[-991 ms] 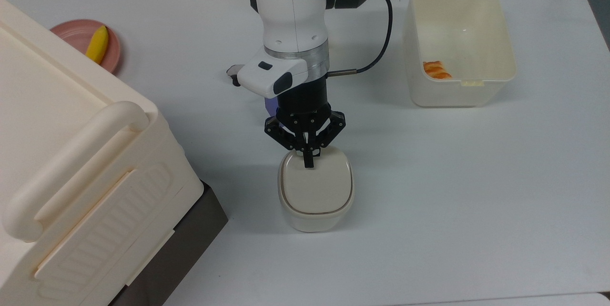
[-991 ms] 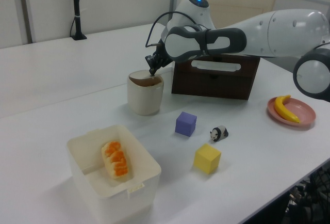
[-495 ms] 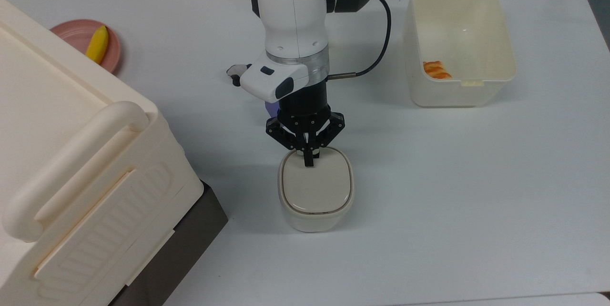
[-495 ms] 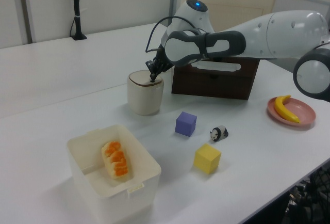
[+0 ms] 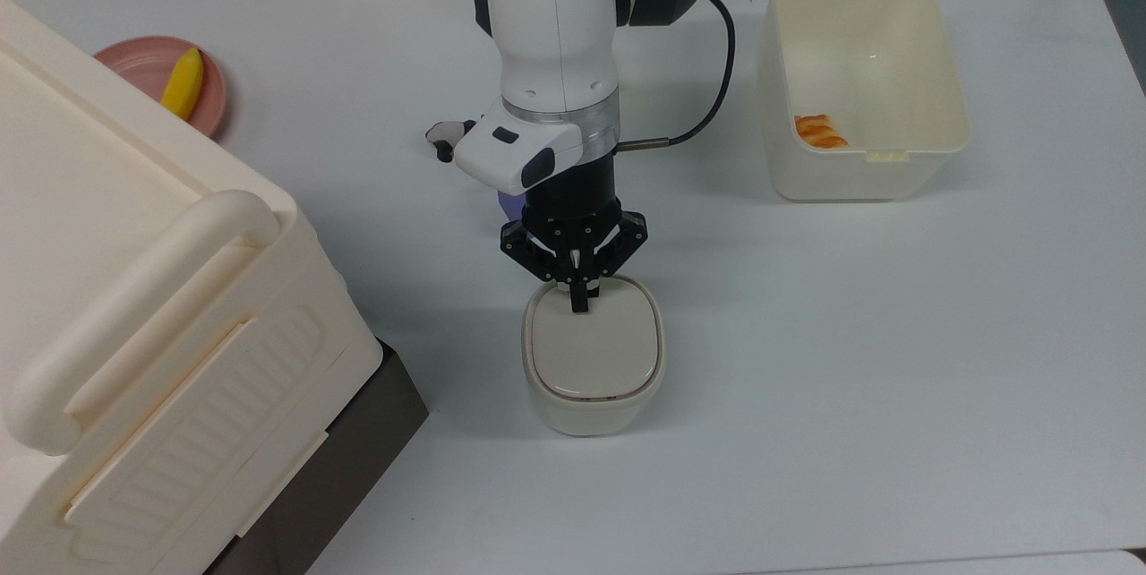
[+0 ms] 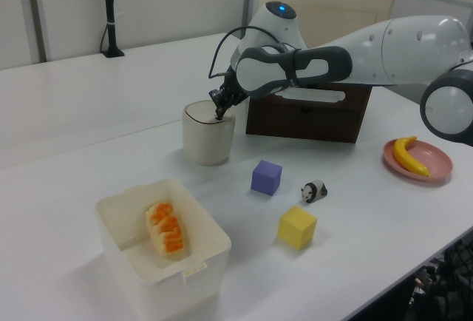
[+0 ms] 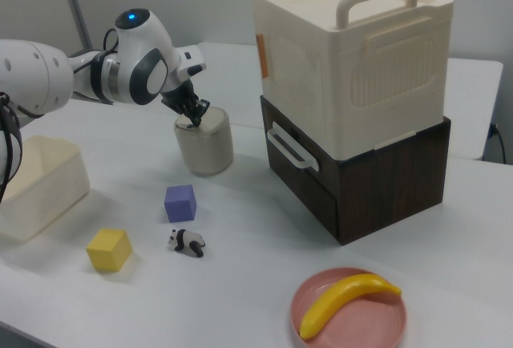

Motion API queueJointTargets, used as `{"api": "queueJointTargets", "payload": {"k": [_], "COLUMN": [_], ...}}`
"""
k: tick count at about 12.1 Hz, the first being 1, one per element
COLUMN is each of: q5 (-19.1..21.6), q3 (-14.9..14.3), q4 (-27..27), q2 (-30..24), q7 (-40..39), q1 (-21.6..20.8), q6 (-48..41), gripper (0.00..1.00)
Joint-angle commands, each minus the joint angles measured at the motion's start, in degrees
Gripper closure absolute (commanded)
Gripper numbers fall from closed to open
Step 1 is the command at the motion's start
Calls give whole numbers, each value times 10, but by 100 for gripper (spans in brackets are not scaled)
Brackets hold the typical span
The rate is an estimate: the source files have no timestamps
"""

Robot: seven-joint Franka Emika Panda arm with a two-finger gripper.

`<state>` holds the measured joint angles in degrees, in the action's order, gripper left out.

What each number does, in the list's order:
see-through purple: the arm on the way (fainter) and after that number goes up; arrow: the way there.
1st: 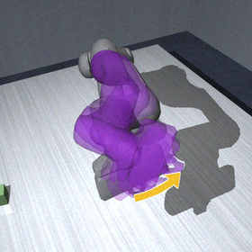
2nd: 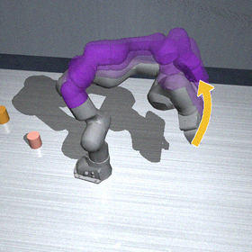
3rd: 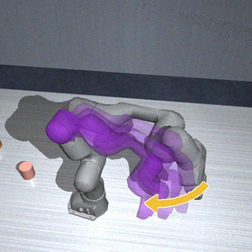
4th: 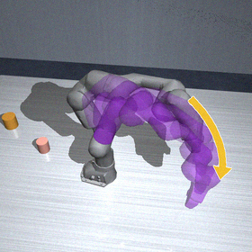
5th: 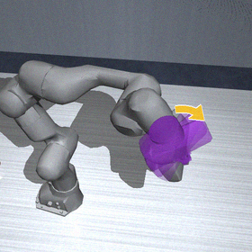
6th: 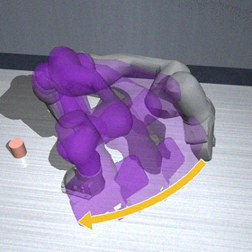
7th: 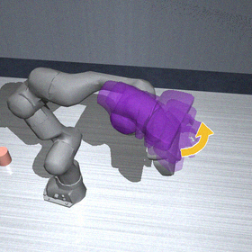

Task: Close the trash can
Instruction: 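Hold the gripper pressed on the closed lid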

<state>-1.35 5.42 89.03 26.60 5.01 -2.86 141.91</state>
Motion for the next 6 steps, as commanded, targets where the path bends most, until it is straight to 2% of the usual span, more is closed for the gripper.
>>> {"api": "queueJointTargets", "payload": {"k": [1, 6], "q5": [-15, -15], "q3": [-6, -5], "q4": [31, 27], "q2": [-11, -12], "q7": [5, 10], "q1": [-5, -6], "q6": [-14, -12], "gripper": [100, 100]}}
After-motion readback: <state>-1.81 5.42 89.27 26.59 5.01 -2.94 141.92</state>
